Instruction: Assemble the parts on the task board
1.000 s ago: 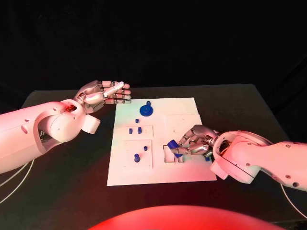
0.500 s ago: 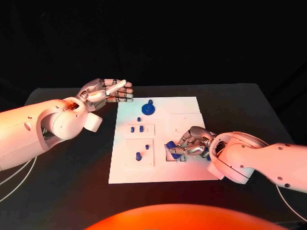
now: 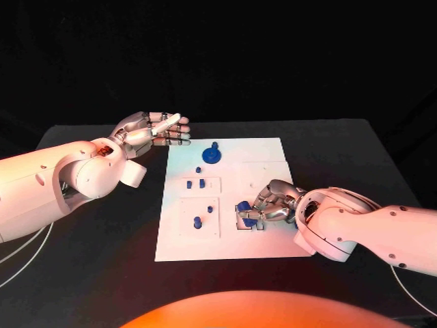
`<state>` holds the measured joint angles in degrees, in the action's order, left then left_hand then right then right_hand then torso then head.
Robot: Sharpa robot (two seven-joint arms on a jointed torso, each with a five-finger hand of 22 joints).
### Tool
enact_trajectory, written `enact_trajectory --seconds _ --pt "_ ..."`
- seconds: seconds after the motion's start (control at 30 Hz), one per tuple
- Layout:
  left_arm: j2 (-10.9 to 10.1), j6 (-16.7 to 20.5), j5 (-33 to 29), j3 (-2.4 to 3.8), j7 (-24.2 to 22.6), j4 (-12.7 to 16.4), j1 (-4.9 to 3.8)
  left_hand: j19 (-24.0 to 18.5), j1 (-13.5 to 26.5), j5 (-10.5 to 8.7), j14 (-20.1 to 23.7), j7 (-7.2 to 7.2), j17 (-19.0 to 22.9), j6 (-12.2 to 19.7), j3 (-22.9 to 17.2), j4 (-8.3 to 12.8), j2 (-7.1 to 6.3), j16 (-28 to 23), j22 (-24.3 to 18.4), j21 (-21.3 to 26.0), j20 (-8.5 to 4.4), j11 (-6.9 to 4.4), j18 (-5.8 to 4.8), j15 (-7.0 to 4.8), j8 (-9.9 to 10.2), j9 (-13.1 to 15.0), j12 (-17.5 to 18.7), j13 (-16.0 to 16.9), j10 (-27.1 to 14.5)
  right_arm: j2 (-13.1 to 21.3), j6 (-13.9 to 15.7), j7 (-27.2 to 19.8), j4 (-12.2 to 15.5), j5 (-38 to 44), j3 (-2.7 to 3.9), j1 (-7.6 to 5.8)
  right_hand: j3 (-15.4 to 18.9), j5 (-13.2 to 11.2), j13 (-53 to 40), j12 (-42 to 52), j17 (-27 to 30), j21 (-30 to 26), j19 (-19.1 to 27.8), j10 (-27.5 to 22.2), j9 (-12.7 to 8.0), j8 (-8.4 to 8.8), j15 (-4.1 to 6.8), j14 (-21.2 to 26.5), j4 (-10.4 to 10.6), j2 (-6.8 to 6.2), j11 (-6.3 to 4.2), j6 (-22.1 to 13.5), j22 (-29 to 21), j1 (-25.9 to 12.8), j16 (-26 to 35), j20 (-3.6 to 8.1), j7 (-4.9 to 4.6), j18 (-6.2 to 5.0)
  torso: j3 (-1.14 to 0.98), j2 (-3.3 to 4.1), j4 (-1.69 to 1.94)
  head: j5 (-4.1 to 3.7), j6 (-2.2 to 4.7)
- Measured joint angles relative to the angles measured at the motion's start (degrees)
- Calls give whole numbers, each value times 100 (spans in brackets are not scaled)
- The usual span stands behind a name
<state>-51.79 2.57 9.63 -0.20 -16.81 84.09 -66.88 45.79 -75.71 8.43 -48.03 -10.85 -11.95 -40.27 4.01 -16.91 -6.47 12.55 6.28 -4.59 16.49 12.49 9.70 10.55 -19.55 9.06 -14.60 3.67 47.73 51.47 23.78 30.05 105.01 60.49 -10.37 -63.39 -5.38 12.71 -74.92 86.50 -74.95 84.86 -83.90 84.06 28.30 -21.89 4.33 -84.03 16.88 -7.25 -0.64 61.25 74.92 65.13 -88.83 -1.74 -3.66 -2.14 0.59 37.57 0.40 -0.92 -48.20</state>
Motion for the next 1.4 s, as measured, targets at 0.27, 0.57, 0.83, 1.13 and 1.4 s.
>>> enact_trajectory --seconds 0.27,0.57,0.83,1.13,1.4 --pt "-3 -1 -3 0 12 1 0 0 3 0 0 0 5 0 -16 -16 58 -36 -15 26 0 0 0 0 0 -12 24 0 0 -25 -80 73 -48 115 0 4 442 -274 0 -65 1 -32 0 8 47 -74 0 0 4 -38 -8 -5 0 -218 0 0 41 0 0 0 -3 6 -14" --pt "-4 -2 -3 0 48 -5 0 21 -23 0 0 0 5 0 -32 0 83 -36 -22 26 21 0 0 0 0 -17 25 0 0 -32 -91 102 -52 254 1 27 1110 -386 1 -88 1 -32 0 7 82 -156 0 0 13 0 -8 -66 -1 -513 1 -1 61 0 -3 0 -6 -2 -1" --pt "-6 -2 2 0 85 -9 0 21 -23 0 0 0 5 0 -32 0 83 -36 -22 26 21 0 0 0 0 -17 25 0 0 9 -80 98 -3 362 1 38 1110 -386 1 -88 2 -32 0 8 89 -156 0 0 13 18 -7 -85 -1 -540 1 -1 42 0 -4 0 -6 -3 1" --pt "-11 -1 5 -1 109 -18 0 20 -23 0 1 0 4 1 -32 0 83 -58 -23 26 21 0 0 0 0 -17 24 0 -1 314 30 -103 212 507 1 42 1095 -115 1 -88 2 -49 0 8 104 -184 0 0 -1 254 -7 -137 -2 280 1 -1 55 0 -3 -1 -4 -12 6" --pt "-17 -1 4 -2 98 -23 1 20 -23 0 1 0 4 1 -31 0 83 -58 -28 26 20 0 0 0 0 -22 24 1 -1 966 287 -479 488 584 14 -111 1066 7 1 -88 3 -71 0 8 47 -131 -1 0 -31 275 -7 -300 -2 708 1 -1 -9 0 -3 -4 -6 -35 14"
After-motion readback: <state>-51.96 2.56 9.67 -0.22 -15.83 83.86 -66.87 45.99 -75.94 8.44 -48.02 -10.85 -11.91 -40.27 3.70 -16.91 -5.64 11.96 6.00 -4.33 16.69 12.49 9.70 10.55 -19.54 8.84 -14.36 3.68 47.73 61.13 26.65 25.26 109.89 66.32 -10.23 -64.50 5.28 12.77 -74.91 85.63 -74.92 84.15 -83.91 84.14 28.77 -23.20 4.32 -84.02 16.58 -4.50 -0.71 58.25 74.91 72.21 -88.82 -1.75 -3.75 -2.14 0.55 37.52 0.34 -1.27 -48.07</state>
